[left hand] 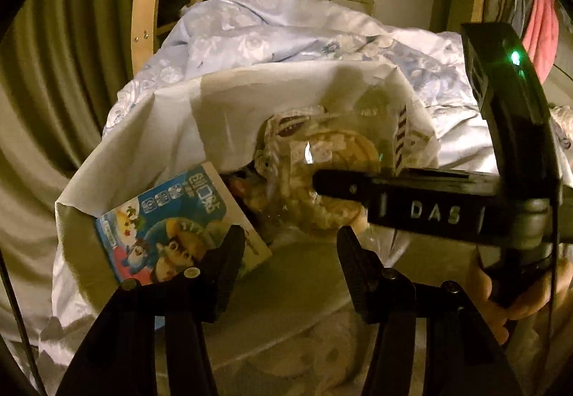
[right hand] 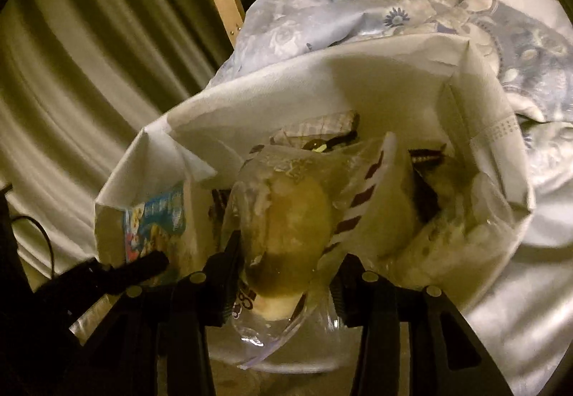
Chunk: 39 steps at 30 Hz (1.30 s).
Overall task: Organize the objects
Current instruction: 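Open the right gripper inside the bag and withdraw it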
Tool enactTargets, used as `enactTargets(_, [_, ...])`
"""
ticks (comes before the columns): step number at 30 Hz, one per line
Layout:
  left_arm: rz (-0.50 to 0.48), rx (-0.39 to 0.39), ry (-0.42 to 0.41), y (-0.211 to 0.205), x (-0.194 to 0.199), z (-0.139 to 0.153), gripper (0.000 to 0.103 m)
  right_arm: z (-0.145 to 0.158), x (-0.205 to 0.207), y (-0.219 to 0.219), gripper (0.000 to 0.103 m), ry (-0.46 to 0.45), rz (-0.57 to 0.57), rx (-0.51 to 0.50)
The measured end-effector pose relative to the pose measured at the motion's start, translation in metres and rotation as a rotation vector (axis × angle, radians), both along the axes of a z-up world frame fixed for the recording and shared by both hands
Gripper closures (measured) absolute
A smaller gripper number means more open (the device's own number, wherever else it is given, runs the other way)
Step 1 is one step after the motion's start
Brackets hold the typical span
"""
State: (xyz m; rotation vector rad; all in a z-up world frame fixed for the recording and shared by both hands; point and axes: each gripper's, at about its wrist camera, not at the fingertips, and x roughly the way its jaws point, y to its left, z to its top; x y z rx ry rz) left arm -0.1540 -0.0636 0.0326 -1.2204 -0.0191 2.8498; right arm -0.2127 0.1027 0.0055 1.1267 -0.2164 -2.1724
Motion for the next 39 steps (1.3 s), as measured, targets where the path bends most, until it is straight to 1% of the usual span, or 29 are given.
enactTargets(3, [0.022, 0.006, -0.018, -0.006, -0.009, -0.007, 0.050, -0.005, -0.011, -0.001, 0.059, -0.022, -0.012, -0.047])
enactTargets(7, [0.030, 0.028, -0.011, -0.011, -0.011, -0.010, 0.050, -0.018, -0.021, -0.002, 0.057, -0.073, -0.024, -0.117])
enactTargets(9, [0.038, 0.033, -0.020, -0.012, -0.012, -0.012, 0.050, -0.025, -0.023, -0.006, 0.056, -0.093, -0.032, -0.133])
enactTargets(11, [0.040, 0.028, -0.025, -0.011, -0.009, -0.012, 0.052, -0.027, -0.019, -0.012, 0.055, -0.099, -0.049, -0.113])
enactTargets(13, [0.038, 0.028, -0.022, -0.011, -0.006, -0.009, 0.052, -0.022, -0.010, -0.016, 0.054, -0.071, -0.078, -0.076])
enactTargets(15, [0.043, 0.030, -0.017, -0.011, -0.002, -0.004, 0.052, -0.014, 0.003, -0.018, 0.049, -0.029, -0.117, -0.038])
enactTargets(16, [0.045, 0.032, -0.015, -0.011, 0.000, -0.001, 0.052, -0.008, 0.010, -0.017, 0.049, -0.003, -0.145, -0.029])
enactTargets(19, [0.045, 0.038, 0.015, -0.012, 0.006, 0.010, 0.052, 0.007, 0.023, -0.009, 0.049, 0.029, -0.200, -0.065])
enactTargets(22, [0.056, 0.034, 0.074, -0.013, 0.016, 0.023, 0.052, 0.031, 0.031, 0.005, 0.047, 0.091, -0.261, -0.074])
enactTargets(24, [0.065, 0.050, 0.119, -0.015, 0.024, 0.032, 0.052, 0.046, 0.035, 0.011, 0.044, 0.134, -0.297, -0.071])
enactTargets(26, [0.085, 0.071, 0.168, -0.017, 0.033, 0.041, 0.050, 0.059, 0.040, 0.018, 0.042, 0.165, -0.336, -0.044])
enactTargets(27, [0.112, 0.069, 0.203, -0.017, 0.041, 0.048, 0.050, 0.065, 0.046, 0.020, 0.042, 0.179, -0.351, -0.020])
enactTargets(29, [0.182, 0.028, 0.273, -0.015, 0.054, 0.060, 0.049, 0.077, 0.057, 0.027, 0.042, 0.211, -0.371, 0.003])
enactTargets(30, [0.234, -0.011, 0.316, -0.011, 0.068, 0.068, 0.038, 0.083, 0.068, 0.030, 0.042, 0.232, -0.378, 0.005])
enactTargets(31, [0.264, -0.042, 0.340, -0.008, 0.082, 0.072, 0.031, 0.088, 0.079, 0.034, 0.042, 0.254, -0.382, 0.007])
enactTargets(32, [0.270, -0.063, 0.358, -0.005, 0.095, 0.073, 0.013, 0.093, 0.088, 0.035, 0.040, 0.278, -0.388, 0.015])
enactTargets(33, [0.260, -0.090, 0.353, 0.000, 0.099, 0.075, 0.005, 0.097, 0.101, 0.035, 0.029, 0.302, -0.406, 0.041])
enactTargets(34, [0.245, -0.116, 0.337, 0.005, 0.100, 0.075, 0.006, 0.101, 0.109, 0.033, 0.021, 0.303, -0.440, 0.100])
enactTargets(35, [0.208, -0.144, 0.304, 0.011, 0.100, 0.074, 0.011, 0.104, 0.115, 0.031, 0.016, 0.287, -0.462, 0.161])
enactTargets(36, [0.158, -0.171, 0.279, 0.017, 0.101, 0.071, 0.019, 0.106, 0.122, 0.029, 0.016, 0.273, -0.462, 0.204])
enactTargets(37, [0.142, -0.183, 0.274, 0.019, 0.103, 0.070, 0.023, 0.109, 0.131, 0.029, 0.016, 0.274, -0.436, 0.208])
enactTargets(38, [0.140, -0.189, 0.268, 0.022, 0.109, 0.069, 0.024, 0.111, 0.139, 0.029, 0.016, 0.290, -0.399, 0.189])
enactTargets(39, [0.145, -0.177, 0.267, 0.021, 0.113, 0.069, 0.024, 0.114, 0.152, 0.030, 0.016, 0.326, -0.356, 0.151])
